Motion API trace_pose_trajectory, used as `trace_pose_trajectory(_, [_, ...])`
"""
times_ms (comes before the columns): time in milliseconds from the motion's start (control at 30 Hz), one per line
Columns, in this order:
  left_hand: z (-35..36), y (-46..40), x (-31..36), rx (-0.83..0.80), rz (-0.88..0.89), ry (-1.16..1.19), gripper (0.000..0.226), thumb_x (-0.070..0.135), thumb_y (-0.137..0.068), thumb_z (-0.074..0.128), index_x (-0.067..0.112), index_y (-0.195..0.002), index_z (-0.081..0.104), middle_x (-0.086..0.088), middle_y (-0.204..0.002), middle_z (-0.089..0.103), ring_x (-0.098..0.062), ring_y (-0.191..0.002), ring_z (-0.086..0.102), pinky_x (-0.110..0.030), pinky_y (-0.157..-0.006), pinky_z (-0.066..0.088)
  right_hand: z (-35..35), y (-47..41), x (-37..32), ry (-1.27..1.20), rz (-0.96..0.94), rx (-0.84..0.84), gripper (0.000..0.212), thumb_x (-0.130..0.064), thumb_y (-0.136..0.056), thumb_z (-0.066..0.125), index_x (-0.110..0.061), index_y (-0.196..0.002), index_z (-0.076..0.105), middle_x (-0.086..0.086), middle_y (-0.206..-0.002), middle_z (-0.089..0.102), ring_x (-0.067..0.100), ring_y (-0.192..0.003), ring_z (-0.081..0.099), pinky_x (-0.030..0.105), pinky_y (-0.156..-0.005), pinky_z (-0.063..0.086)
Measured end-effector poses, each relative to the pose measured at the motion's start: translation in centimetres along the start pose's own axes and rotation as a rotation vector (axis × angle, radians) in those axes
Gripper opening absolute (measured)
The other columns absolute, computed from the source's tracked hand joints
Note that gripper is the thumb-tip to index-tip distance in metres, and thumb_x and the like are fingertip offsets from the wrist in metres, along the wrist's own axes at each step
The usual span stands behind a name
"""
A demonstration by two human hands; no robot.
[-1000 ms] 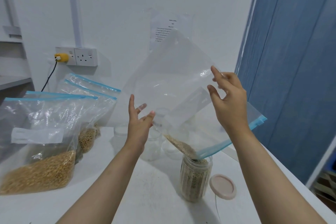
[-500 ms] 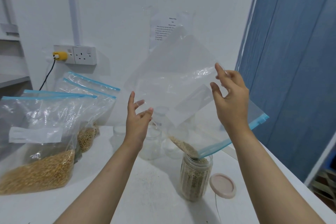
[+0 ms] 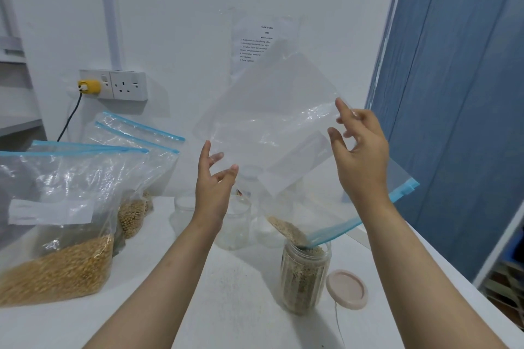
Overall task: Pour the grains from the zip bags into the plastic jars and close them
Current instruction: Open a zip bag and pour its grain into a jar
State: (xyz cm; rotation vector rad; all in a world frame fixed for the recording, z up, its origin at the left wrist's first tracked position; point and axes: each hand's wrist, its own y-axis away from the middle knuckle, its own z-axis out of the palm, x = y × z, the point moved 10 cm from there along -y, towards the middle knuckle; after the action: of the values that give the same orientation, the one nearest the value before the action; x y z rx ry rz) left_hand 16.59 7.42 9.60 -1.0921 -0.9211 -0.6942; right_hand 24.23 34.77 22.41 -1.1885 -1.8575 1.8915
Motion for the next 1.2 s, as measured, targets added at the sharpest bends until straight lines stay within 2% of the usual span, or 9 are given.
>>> trace_pose_trajectory(100, [0.0, 0.0, 0.1, 0.002, 0.002, -0.005, 0.069, 0.019, -0.095, 0.063, 0.045, -0.148, 0.026, 0.017, -0.129, 0.049, -0.008, -0.105, 0.062, -0.036, -0.101, 0.051, -0.1, -0.1, 0.0, -0.012, -0.005, 0.003, 0.048, -0.014, -0.096, 0.062, -0.034, -0.138, 0.052, -0.009, -0.110, 0.052, -0.002, -0.089, 0.052, 0.045, -0.088, 0.053])
trace_pose_trajectory(233, [0.1, 0.0, 0.4, 0.001, 0.018, -0.016, 0.069, 0.019, -0.096, 0.063, 0.044, -0.149, 0.026, 0.020, -0.128, 0.049, -0.006, -0.101, 0.062, -0.031, -0.098, 0.051, -0.4, 0.0, 0.3, -0.031, 0.003, 0.025, 0.046, -0.008, -0.096, 0.061, -0.020, -0.139, 0.055, -0.007, -0.109, 0.051, -0.010, -0.093, 0.052, 0.014, -0.082, 0.047])
trace_pose_trajectory(400, [0.4, 0.3, 0.8, 0.006, 0.038, -0.001, 0.068, 0.019, -0.096, 0.062, 0.046, -0.147, 0.028, 0.019, -0.129, 0.048, -0.004, -0.101, 0.062, -0.026, -0.093, 0.051, -1.0, 0.5, 0.8, -0.033, 0.017, 0.048, 0.046, -0.016, -0.095, 0.060, -0.025, -0.140, 0.055, -0.011, -0.108, 0.051, -0.007, -0.095, 0.053, 0.051, -0.092, 0.049])
trace_pose_trajectory(533, [0.6, 0.3, 1.0, 0.013, 0.041, 0.024, 0.066, 0.017, -0.096, 0.062, 0.049, -0.145, 0.031, 0.020, -0.126, 0.052, 0.001, -0.095, 0.062, -0.021, -0.089, 0.049, -1.3, 0.7, 1.1, -0.042, 0.038, 0.060, 0.045, -0.017, -0.095, 0.060, -0.022, -0.140, 0.056, -0.010, -0.108, 0.051, -0.008, -0.093, 0.053, 0.056, -0.094, 0.047])
trace_pose_trajectory(700, [1.4, 0.6, 0.9, -0.024, 0.060, 0.072, 0.060, 0.005, -0.097, 0.057, 0.046, -0.137, 0.041, 0.000, -0.118, 0.066, 0.000, -0.091, 0.059, -0.009, -0.071, 0.049, -1.9, 1.1, 0.6, -0.061, 0.003, 0.021, 0.041, -0.007, -0.096, 0.061, -0.019, -0.135, 0.060, -0.003, -0.103, 0.051, 0.011, -0.094, 0.057, 0.009, -0.084, 0.042])
trace_pose_trajectory(800, [1.9, 0.6, 1.3, -0.039, 0.072, 0.089, 0.058, 0.000, -0.097, 0.055, 0.040, -0.137, 0.043, -0.001, -0.114, 0.066, -0.003, -0.087, 0.057, -0.006, -0.063, 0.047, -2.5, 1.3, 1.1, -0.017, 0.000, -0.035, 0.042, -0.012, -0.093, 0.068, -0.034, -0.128, 0.061, -0.011, -0.095, 0.049, 0.001, -0.085, 0.049, 0.003, -0.075, 0.036])
trace_pose_trajectory(1000, [2.6, 0.5, 1.7, -0.043, 0.094, 0.091, 0.055, 0.001, -0.097, 0.056, 0.039, -0.135, 0.046, 0.004, -0.110, 0.068, -0.003, -0.089, 0.058, -0.009, -0.072, 0.050, -3.0, 1.9, 2.8, -0.002, 0.030, -0.137, 0.048, -0.014, -0.087, 0.075, -0.031, -0.131, 0.061, -0.018, -0.084, 0.062, 0.012, -0.067, 0.045, 0.017, -0.067, 0.037])
trace_pose_trajectory(1100, [2.7, 0.5, 1.7, -0.036, 0.101, 0.092, 0.054, 0.002, -0.097, 0.057, 0.039, -0.135, 0.048, 0.006, -0.109, 0.068, -0.002, -0.094, 0.061, -0.015, -0.083, 0.052, -3.3, 2.1, 2.3, 0.049, -0.003, -0.114, 0.047, -0.017, -0.089, 0.073, -0.024, -0.133, 0.061, -0.021, -0.084, 0.061, 0.013, -0.073, 0.048, 0.034, -0.075, 0.047])
trace_pose_trajectory(1200, [2.7, 0.3, 1.7, -0.036, 0.103, 0.086, 0.054, 0.003, -0.096, 0.058, 0.037, -0.137, 0.048, 0.006, -0.108, 0.068, -0.004, -0.094, 0.061, -0.014, -0.076, 0.053, -3.7, 2.1, 1.9, 0.080, -0.034, -0.084, 0.044, -0.026, -0.089, 0.068, -0.027, -0.132, 0.060, -0.015, -0.086, 0.063, 0.014, -0.080, 0.051, 0.051, -0.078, 0.049])
